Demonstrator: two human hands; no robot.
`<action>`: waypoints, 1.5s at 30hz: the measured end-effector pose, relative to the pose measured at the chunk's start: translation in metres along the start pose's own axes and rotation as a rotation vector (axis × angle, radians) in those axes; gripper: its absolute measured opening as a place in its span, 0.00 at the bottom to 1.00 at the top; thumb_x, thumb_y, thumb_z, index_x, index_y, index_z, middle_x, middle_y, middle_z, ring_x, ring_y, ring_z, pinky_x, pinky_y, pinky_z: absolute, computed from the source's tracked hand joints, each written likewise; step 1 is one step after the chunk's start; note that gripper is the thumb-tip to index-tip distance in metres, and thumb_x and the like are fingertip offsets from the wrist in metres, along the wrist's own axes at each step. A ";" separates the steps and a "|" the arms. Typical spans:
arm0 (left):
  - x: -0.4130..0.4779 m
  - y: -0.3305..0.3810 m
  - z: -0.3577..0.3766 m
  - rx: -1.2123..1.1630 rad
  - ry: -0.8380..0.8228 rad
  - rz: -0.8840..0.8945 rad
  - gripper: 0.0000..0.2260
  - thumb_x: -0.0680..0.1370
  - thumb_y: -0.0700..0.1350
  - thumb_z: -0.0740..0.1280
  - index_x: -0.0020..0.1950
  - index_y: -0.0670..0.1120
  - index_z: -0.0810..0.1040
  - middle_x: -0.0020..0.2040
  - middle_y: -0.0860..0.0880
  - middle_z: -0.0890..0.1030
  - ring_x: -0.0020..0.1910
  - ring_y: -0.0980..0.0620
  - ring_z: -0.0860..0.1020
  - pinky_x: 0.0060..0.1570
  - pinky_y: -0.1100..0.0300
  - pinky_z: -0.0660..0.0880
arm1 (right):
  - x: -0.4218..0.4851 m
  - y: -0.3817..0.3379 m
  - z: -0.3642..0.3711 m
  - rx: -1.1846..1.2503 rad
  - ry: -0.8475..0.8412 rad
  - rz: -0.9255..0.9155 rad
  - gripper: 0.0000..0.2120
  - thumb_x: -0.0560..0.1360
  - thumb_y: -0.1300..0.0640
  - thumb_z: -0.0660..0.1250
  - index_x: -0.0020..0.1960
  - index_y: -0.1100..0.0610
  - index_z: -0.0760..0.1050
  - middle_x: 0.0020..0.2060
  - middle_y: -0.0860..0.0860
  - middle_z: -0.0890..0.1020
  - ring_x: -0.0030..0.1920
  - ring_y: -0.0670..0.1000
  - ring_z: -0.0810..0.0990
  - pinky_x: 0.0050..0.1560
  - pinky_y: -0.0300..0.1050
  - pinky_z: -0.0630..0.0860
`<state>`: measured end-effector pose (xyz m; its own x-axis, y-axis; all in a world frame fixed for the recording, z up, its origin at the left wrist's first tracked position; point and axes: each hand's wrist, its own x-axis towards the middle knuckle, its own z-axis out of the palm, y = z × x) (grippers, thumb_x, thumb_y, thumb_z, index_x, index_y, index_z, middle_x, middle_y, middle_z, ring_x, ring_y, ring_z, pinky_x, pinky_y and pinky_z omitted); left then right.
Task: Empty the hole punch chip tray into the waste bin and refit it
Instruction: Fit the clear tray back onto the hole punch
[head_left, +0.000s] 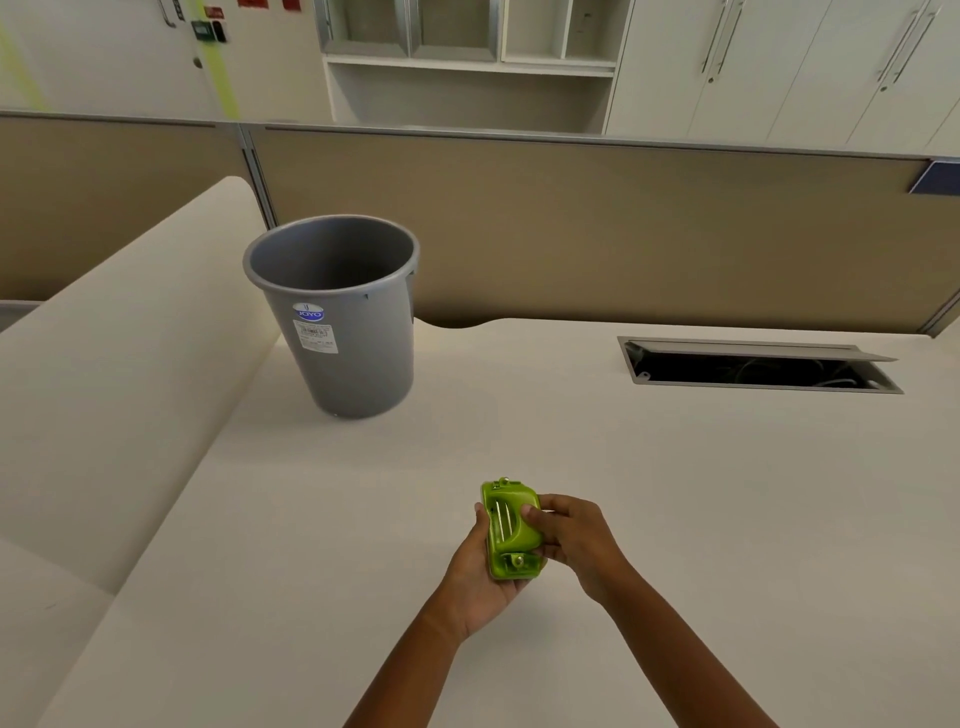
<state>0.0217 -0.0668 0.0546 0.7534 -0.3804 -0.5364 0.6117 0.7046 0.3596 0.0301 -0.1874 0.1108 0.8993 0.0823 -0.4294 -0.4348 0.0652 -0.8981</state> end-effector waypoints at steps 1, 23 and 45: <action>0.000 0.000 0.000 -0.013 -0.008 -0.004 0.24 0.79 0.58 0.50 0.56 0.43 0.77 0.44 0.40 0.85 0.49 0.44 0.78 0.43 0.55 0.81 | 0.000 -0.001 0.000 -0.001 -0.009 -0.005 0.03 0.73 0.65 0.66 0.46 0.62 0.78 0.35 0.56 0.81 0.33 0.49 0.81 0.29 0.35 0.78; 0.002 -0.001 0.000 0.059 -0.063 0.010 0.20 0.76 0.56 0.58 0.53 0.41 0.80 0.45 0.40 0.85 0.41 0.43 0.85 0.44 0.52 0.82 | 0.000 -0.006 0.001 -0.121 -0.022 -0.028 0.12 0.76 0.53 0.64 0.40 0.60 0.79 0.35 0.54 0.82 0.32 0.47 0.82 0.31 0.36 0.78; -0.001 0.002 -0.013 0.455 -0.073 -0.023 0.26 0.79 0.59 0.43 0.58 0.48 0.76 0.48 0.47 0.86 0.45 0.48 0.85 0.45 0.58 0.81 | 0.030 -0.009 -0.017 -0.163 0.041 0.096 0.12 0.75 0.68 0.62 0.34 0.62 0.75 0.32 0.56 0.77 0.34 0.50 0.76 0.37 0.36 0.75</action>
<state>0.0194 -0.0571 0.0463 0.7435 -0.4451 -0.4990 0.6598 0.3674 0.6555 0.0618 -0.2019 0.1042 0.8568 0.0400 -0.5140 -0.5081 -0.1036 -0.8550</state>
